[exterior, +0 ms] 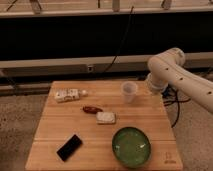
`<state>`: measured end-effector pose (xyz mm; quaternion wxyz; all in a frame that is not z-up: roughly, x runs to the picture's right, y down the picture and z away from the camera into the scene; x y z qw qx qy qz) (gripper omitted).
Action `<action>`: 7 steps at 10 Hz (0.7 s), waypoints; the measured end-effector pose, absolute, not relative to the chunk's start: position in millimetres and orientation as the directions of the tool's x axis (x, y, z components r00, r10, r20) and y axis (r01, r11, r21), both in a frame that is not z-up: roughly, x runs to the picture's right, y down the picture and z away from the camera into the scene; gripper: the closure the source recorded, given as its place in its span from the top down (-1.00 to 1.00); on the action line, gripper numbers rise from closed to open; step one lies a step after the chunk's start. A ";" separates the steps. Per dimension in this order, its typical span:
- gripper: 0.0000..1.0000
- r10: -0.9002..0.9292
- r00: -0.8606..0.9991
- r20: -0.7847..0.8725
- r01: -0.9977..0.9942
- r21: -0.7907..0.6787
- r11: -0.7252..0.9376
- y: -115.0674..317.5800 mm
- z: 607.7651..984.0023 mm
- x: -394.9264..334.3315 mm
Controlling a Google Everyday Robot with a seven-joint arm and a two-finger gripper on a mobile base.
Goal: Place the ceramic cup in the ceramic bowl
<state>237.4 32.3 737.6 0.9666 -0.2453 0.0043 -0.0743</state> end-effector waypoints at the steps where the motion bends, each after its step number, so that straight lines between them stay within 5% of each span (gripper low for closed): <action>1: 0.60 -0.152 0.988 0.035 0.151 -0.472 0.869 28.6 740.5 233.0; 7: 0.60 -0.204 0.976 0.081 0.218 -0.476 0.852 14.2 766.1 216.7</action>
